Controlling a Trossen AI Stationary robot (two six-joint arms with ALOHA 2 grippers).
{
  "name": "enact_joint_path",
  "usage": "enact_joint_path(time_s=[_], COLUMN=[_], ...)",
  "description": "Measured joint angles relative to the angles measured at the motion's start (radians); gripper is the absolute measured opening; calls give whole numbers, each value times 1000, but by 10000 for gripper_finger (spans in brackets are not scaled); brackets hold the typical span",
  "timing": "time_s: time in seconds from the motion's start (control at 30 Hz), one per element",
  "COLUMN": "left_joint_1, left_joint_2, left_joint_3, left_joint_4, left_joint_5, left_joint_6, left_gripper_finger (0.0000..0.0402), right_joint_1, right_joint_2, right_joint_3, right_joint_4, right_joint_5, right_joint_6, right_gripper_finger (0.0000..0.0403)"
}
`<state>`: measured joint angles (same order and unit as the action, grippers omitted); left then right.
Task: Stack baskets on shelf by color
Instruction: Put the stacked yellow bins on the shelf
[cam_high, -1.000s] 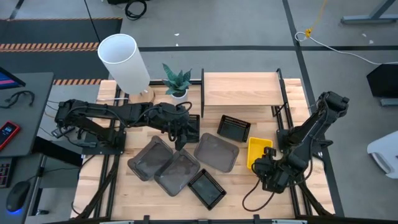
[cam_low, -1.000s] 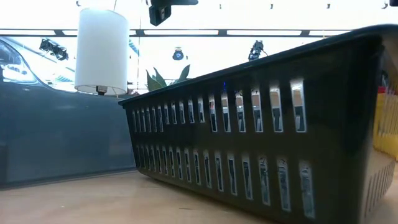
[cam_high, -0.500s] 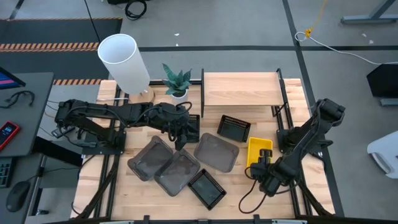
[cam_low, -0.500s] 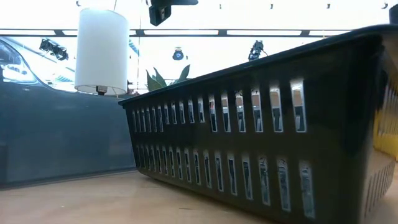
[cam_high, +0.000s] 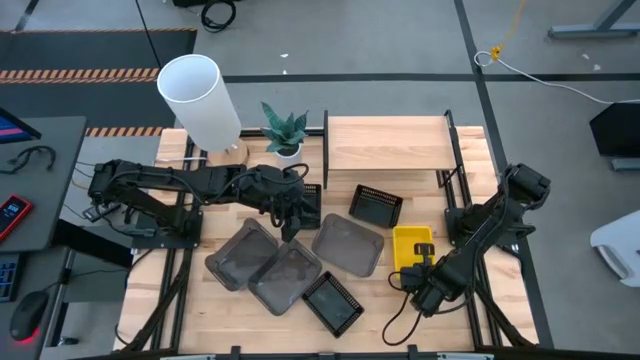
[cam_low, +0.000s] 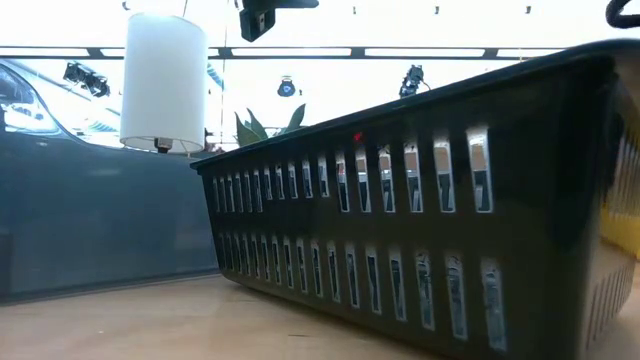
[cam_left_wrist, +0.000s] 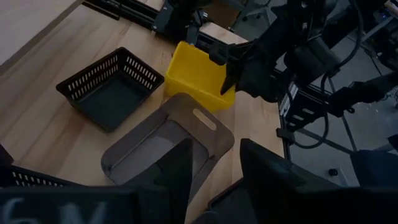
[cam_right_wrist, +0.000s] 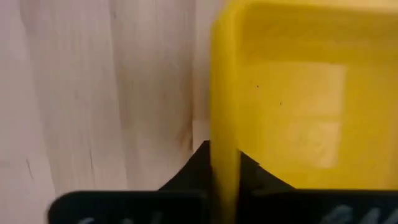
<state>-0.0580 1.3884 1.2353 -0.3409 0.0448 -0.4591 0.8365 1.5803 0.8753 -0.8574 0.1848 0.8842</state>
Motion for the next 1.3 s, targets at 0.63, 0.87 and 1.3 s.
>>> enact_joint_path(time_s=[0.63, 0.87, 1.3], left_joint_1=[0, 0, 0], left_joint_2=[0, 0, 0], left_joint_3=[0, 0, 0], left_joint_4=[7, 8, 15], left_joint_5=[0, 0, -8], left_joint_6=[15, 19, 18], left_gripper_finger=[142, 142, 142], right_joint_1=[-77, -221, -649], right_joint_2=[-292, -412, -605], right_joint_3=[340, 354, 354], right_joint_4=[-617, -716, -715], right_joint_5=[86, 112, 79], right_joint_6=[-107, -243, -721], right_gripper_finger=[11, 11, 11])
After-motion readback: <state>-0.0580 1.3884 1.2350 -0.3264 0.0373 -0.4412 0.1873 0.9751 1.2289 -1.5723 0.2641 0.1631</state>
